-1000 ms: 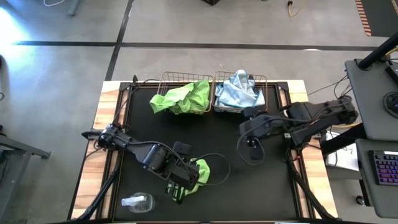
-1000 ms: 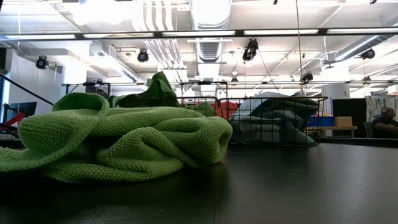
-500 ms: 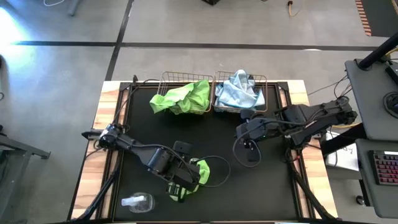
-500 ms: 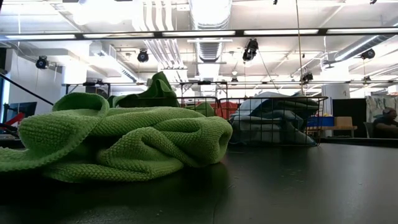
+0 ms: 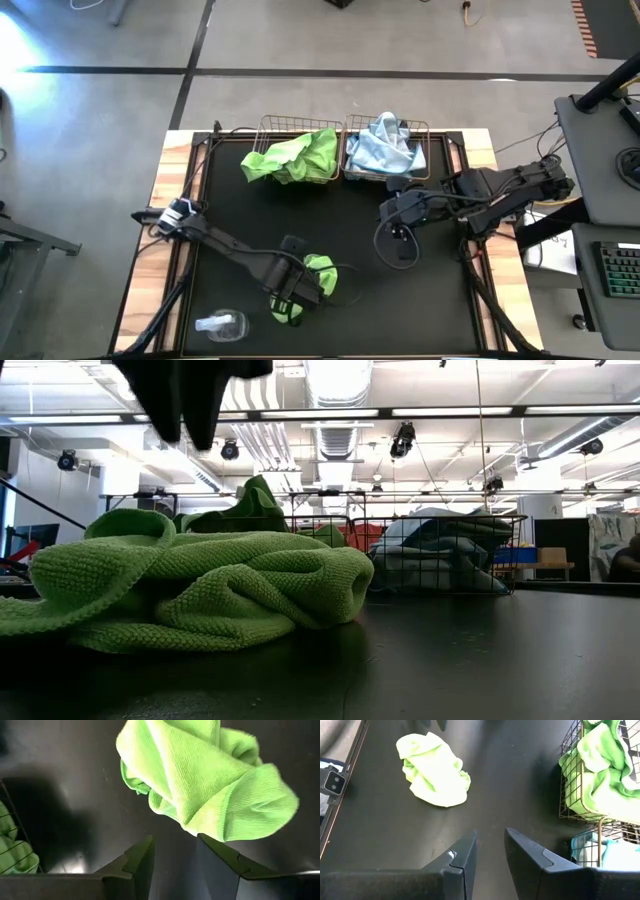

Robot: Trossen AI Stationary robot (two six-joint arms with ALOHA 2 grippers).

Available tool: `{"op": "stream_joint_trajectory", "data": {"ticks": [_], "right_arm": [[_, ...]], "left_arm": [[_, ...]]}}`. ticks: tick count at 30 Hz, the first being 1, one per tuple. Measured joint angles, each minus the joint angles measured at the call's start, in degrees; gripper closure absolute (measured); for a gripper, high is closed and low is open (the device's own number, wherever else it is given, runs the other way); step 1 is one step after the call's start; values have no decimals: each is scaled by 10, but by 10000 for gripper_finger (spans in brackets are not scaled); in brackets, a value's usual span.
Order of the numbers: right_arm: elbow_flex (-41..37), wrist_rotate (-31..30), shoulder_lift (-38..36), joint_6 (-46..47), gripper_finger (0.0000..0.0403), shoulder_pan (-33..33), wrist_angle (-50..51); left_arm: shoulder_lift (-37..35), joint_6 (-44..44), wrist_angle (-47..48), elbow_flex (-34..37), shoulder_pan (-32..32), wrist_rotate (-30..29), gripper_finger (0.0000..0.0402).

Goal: Sort microfiber towel by color & place in baskets
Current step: Put the green microfiber cloth into the left wire basket

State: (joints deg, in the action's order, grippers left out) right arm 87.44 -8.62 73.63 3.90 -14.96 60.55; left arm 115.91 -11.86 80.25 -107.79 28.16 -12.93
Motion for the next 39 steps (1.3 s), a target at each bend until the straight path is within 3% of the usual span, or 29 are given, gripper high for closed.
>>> {"op": "stream_joint_trajectory", "data": {"ticks": [24, 39], "right_arm": [[0, 0, 0, 2, 307, 0, 0], [0, 0, 0, 6, 307, 0, 0]], "left_arm": [[-170, -54, -449, 382, 0, 4, 269], [-180, -69, -583, 487, -1, 4, 269]]}}
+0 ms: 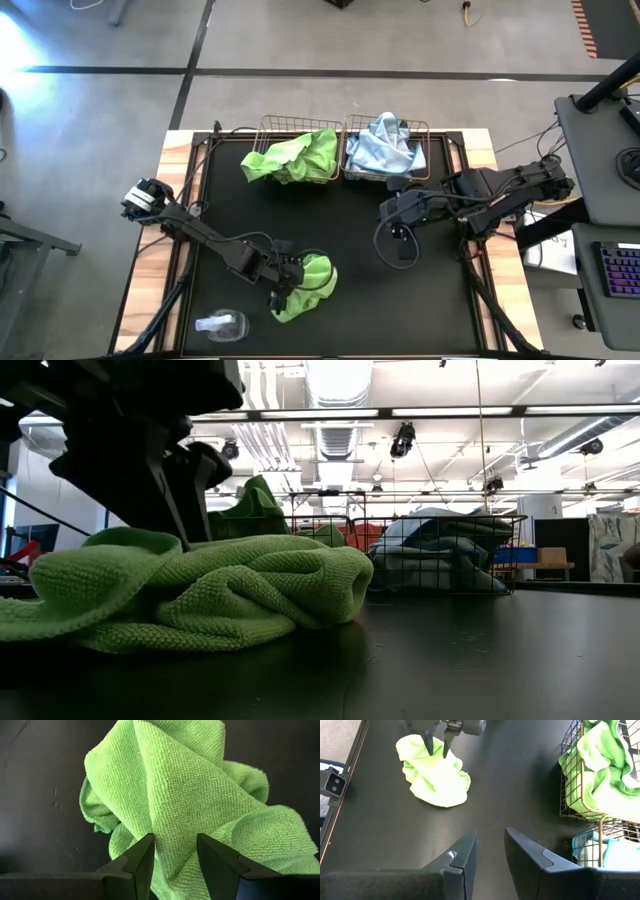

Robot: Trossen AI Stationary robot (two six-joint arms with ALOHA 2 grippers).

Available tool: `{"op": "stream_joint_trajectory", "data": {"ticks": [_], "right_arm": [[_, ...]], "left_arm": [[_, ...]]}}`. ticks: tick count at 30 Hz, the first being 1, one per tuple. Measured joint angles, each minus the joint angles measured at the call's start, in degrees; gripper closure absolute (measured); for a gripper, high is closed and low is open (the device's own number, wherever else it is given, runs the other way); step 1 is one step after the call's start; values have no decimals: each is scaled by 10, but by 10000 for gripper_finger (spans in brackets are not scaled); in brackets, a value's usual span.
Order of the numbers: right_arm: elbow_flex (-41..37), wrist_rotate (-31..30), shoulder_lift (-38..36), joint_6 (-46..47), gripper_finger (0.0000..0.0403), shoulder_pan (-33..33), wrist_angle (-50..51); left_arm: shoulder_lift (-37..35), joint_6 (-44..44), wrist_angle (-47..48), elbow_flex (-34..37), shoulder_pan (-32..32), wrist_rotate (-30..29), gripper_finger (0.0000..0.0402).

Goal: Sort microfiber towel by color & place in baskets
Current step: Put the green microfiber cloth into the left wire basket

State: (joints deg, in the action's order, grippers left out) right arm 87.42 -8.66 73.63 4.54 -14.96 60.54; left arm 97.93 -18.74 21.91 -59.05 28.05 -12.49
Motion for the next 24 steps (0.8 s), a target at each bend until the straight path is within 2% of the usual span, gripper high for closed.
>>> {"op": "stream_joint_trajectory", "data": {"ticks": [7, 19, 24], "right_arm": [[0, 0, 0, 0, 307, 0, 0], [0, 0, 0, 0, 307, 0, 0], [0, 0, 0, -1, 307, 0, 0]], "left_arm": [[0, -40, -45, 32, 0, 30, 269], [1, -54, -95, 53, 0, 30, 269], [1, -50, -95, 53, 0, 31, 294]]}}
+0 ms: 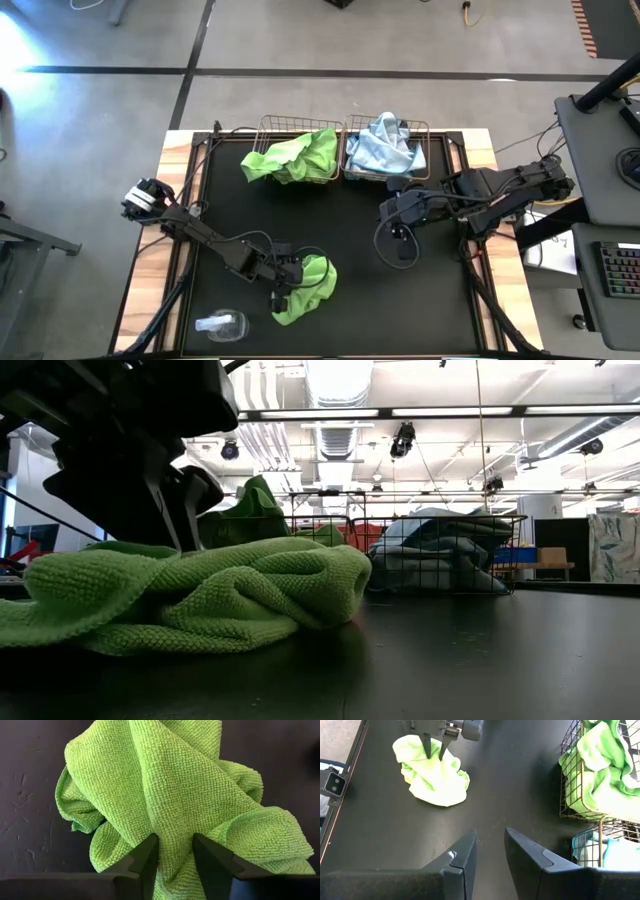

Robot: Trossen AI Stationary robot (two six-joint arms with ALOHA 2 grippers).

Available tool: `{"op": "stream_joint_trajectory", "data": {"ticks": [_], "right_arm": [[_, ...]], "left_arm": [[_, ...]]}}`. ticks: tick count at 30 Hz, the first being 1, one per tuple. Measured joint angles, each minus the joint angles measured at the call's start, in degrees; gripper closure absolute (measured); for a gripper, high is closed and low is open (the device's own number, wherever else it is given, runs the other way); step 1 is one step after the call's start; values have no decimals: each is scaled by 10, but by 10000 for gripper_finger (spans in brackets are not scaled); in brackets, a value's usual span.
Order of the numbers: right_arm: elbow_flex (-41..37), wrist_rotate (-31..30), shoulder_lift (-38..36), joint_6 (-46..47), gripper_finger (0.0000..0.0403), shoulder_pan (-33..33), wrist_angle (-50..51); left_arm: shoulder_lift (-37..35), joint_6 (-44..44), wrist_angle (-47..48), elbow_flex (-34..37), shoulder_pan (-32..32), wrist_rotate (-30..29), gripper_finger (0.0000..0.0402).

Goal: Sort microfiber towel by color & place in baskets
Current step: Put the green microfiber cloth into the left wire basket

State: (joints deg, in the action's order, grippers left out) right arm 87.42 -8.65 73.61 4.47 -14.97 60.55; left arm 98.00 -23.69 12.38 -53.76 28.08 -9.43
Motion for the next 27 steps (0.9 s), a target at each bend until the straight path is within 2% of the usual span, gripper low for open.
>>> {"op": "stream_joint_trajectory", "data": {"ticks": [6, 8, 16, 20, 24, 27], "right_arm": [[0, 0, 0, 0, 307, 0, 0], [0, 0, 0, 0, 307, 0, 0], [0, 0, 0, 0, 307, 0, 0], [0, 0, 0, 1, 307, 0, 0], [0, 0, 0, 9, 307, 0, 0], [0, 0, 0, 12, 307, 0, 0]], "left_arm": [[0, 2, 1, 0, 0, 14, 378], [0, 2, 2, 0, -1, 16, 395], [-1, 2, 6, 0, -1, 17, 400], [-9, -6, 23, -27, -1, 16, 401], [-21, -8, 99, -83, -1, 14, 401], [-28, -9, 199, -148, -1, -6, 401]]}}
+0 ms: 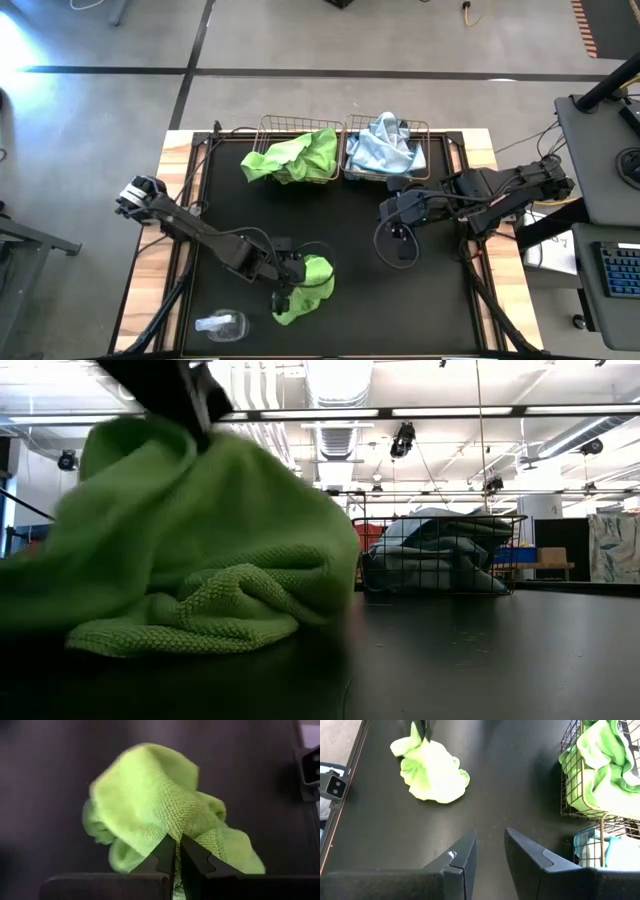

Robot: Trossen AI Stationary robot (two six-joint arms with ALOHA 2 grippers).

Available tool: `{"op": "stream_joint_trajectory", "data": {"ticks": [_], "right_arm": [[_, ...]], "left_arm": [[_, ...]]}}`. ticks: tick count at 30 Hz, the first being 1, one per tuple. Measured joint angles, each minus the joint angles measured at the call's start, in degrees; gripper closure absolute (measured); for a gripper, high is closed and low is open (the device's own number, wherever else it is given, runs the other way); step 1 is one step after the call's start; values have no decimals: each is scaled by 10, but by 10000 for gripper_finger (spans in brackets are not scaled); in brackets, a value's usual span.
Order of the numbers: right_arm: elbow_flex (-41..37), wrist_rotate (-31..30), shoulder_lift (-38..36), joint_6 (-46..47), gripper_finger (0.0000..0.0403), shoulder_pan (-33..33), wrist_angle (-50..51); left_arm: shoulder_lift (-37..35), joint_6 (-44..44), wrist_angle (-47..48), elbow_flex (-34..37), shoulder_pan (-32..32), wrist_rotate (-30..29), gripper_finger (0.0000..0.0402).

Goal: Sort microfiber towel by color & place in baskets
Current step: Put the green microfiber cloth into the left wire basket

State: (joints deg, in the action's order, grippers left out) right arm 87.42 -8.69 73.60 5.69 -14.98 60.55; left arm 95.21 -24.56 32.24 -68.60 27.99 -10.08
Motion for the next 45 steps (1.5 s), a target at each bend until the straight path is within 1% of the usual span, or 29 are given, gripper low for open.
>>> {"op": "stream_joint_trajectory", "data": {"ticks": [4, 9, 14, 17, 22, 27, 32, 36, 39, 45], "right_arm": [[0, 0, 0, 3, 307, 0, 0], [0, 0, 0, 4, 307, 0, 0], [0, 0, 0, 4, 307, 0, 1], [0, 0, 0, 4, 307, 0, 1], [0, 0, 0, 8, 307, 0, 1], [0, 0, 0, 9, 307, 0, 1], [0, 0, 0, 8, 307, 0, 1], [0, -1, 0, 8, 307, 0, 1], [0, -4, 0, 7, 307, 0, 0], [0, -4, 0, 4, 307, 0, 0]], "left_arm": [[0, -6, 158, -105, 3, -75, 401], [1, -24, 312, -234, 4, -189, 401], [1, -65, 444, -358, 5, -318, 402], [1, -75, 492, -423, 5, -383, 402], [1, -47, 513, -516, 5, -455, 402], [2, 3, 513, -594, 3, -531, 402], [2, 32, 509, -663, -12, -589, 402], [-15, 70, 465, -656, -37, -624, 401], [-24, 89, 446, -656, -67, -625, 401], [-30, 93, 432, -656, -148, -625, 401]]}}
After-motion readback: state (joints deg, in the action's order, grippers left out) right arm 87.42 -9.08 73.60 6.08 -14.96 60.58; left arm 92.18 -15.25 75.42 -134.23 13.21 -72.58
